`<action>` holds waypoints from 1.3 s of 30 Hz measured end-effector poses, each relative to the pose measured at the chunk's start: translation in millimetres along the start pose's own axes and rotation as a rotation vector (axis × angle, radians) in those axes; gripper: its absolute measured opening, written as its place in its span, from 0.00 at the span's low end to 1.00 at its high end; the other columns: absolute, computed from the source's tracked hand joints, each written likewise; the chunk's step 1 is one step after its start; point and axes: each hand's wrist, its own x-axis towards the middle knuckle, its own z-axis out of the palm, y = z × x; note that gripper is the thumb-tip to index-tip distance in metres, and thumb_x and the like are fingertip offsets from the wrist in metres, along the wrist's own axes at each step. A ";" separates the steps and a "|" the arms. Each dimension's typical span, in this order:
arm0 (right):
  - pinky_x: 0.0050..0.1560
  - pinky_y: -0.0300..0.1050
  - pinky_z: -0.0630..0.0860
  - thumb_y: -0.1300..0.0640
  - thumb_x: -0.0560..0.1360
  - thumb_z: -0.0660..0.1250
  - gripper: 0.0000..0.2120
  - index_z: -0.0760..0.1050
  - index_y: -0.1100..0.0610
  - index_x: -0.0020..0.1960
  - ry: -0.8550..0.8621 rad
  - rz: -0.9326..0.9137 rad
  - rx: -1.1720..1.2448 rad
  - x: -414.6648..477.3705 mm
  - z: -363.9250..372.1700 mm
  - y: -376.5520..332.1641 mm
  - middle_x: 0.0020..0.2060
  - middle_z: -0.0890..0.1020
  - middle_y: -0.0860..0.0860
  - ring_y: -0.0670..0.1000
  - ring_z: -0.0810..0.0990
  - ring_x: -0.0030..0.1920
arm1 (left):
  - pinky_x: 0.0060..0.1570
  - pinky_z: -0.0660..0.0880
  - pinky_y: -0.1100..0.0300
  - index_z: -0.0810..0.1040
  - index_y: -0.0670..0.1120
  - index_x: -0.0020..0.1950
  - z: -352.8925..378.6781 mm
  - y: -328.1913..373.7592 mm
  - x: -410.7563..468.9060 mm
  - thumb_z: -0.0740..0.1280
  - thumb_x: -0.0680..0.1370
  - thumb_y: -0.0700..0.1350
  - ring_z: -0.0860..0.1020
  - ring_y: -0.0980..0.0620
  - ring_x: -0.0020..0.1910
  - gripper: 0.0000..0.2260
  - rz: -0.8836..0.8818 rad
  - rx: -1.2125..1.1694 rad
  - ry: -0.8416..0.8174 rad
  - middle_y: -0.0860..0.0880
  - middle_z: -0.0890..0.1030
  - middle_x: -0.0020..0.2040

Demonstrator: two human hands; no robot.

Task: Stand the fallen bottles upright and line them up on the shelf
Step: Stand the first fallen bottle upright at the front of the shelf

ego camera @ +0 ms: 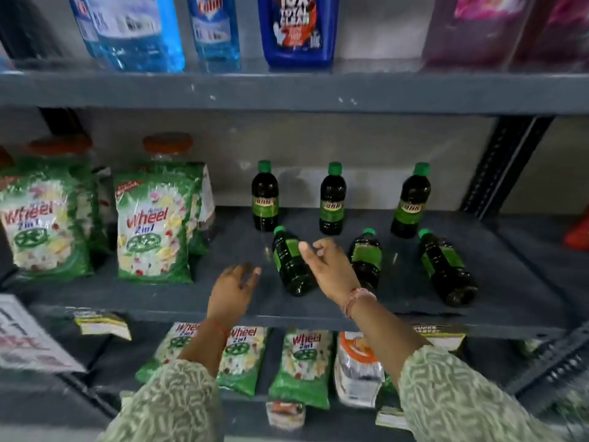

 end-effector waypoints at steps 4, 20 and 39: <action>0.69 0.55 0.63 0.35 0.71 0.61 0.37 0.65 0.64 0.65 -0.115 0.175 -0.271 32.5 16.8 -1.3 0.65 0.69 0.62 0.62 0.66 0.67 | 0.71 0.58 0.49 0.68 0.39 0.68 14.8 -26.5 16.3 0.49 0.71 0.63 0.60 0.39 0.73 0.35 0.015 0.235 -0.158 0.39 0.67 0.71; 0.50 0.53 0.79 0.39 0.59 0.75 0.35 0.67 0.57 0.56 0.301 0.062 0.105 58.1 75.2 38.8 0.51 0.78 0.55 0.55 0.79 0.50 | 0.76 0.48 0.49 0.50 0.43 0.76 38.5 -51.3 29.0 0.45 0.79 0.59 0.48 0.45 0.78 0.30 -0.002 0.537 -0.183 0.45 0.51 0.78; 0.65 0.55 0.71 0.57 0.59 0.74 0.45 0.56 0.54 0.71 0.180 0.043 0.119 54.5 74.3 52.6 0.63 0.72 0.56 0.55 0.72 0.63 | 0.76 0.46 0.51 0.48 0.41 0.76 33.2 -42.0 29.0 0.48 0.80 0.54 0.46 0.45 0.78 0.28 -0.016 0.558 -0.232 0.43 0.50 0.78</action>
